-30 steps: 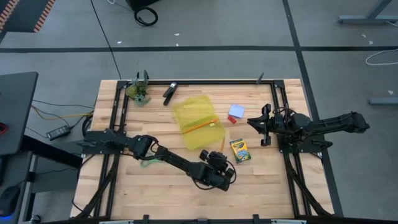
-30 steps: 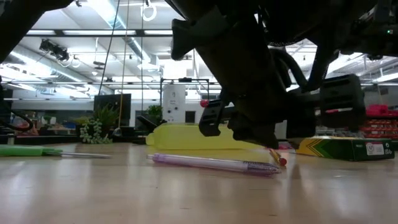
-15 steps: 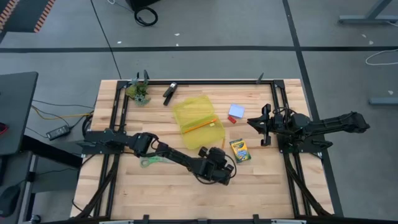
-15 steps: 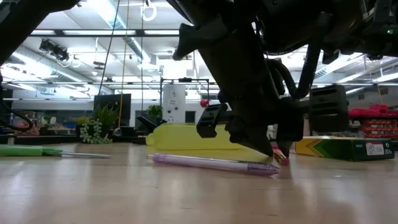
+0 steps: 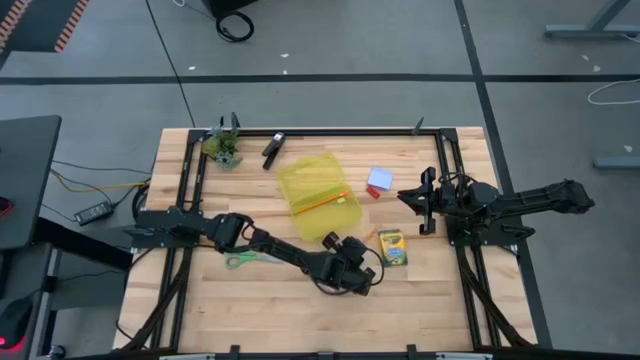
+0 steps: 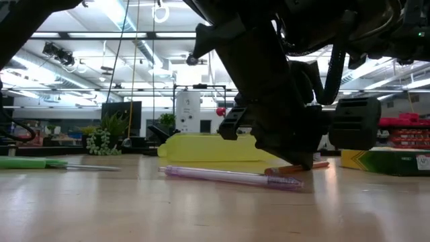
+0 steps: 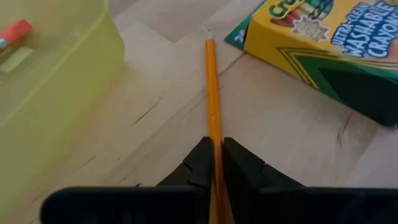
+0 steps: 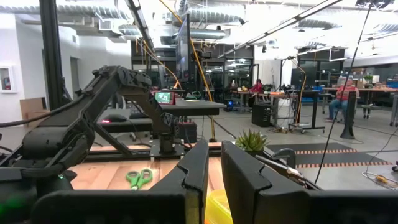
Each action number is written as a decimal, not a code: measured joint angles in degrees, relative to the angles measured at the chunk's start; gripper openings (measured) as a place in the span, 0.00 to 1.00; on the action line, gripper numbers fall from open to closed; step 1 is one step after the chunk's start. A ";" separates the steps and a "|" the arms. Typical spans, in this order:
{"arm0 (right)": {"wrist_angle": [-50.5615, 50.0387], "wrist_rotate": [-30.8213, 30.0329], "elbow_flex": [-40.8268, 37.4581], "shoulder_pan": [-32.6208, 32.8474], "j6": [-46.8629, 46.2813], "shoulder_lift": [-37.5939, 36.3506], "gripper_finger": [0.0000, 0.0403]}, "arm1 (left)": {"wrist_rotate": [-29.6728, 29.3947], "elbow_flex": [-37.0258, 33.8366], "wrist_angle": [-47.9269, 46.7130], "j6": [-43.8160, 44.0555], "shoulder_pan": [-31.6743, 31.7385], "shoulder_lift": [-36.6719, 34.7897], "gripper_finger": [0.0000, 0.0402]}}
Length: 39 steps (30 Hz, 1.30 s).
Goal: Pack school essentials
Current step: Put the yellow pencil into the yellow supply box
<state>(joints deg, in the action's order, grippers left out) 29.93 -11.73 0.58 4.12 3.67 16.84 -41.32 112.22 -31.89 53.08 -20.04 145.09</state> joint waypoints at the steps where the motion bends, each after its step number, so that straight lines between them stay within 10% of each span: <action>1: -0.01 0.00 0.00 0.02 0.01 0.00 0.13 | -0.03 -0.01 -0.07 0.10 -0.07 0.01 0.07; 39: -0.39 0.00 0.02 0.00 0.01 0.01 0.13 | -2.97 4.02 -5.34 0.02 -0.21 -3.31 0.02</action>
<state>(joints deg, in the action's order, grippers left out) 29.54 -11.73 0.60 4.13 3.68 16.85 -44.29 116.25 -37.22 53.10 -20.25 141.78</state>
